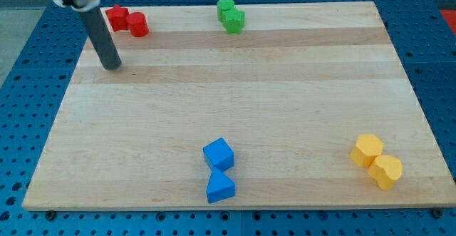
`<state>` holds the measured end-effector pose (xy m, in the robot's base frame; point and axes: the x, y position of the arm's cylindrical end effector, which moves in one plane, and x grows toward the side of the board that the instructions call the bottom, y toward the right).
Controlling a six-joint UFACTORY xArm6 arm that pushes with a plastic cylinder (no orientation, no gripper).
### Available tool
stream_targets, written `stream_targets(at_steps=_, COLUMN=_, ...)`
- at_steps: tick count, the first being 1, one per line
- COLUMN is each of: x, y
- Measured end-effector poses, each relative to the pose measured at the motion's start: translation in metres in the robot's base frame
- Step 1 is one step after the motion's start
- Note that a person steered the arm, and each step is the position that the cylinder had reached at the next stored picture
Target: Slightly move the red star into the red circle
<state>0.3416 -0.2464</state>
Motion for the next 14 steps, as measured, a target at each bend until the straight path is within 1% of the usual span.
stream_targets(at_steps=2, x=-0.108, y=-0.051)
stream_targets(at_steps=3, x=-0.113, y=-0.051)
stream_targets(at_steps=4, x=-0.136, y=-0.041)
stream_targets(at_steps=5, x=-0.150, y=-0.033)
stream_targets(at_steps=6, x=-0.149, y=-0.033)
stream_targets(at_steps=7, x=-0.129, y=-0.032)
stream_targets(at_steps=9, x=-0.125, y=-0.025)
stream_targets(at_steps=10, x=-0.126, y=-0.006)
stream_targets(at_steps=12, x=-0.150, y=0.021)
stream_targets(at_steps=14, x=-0.150, y=0.023)
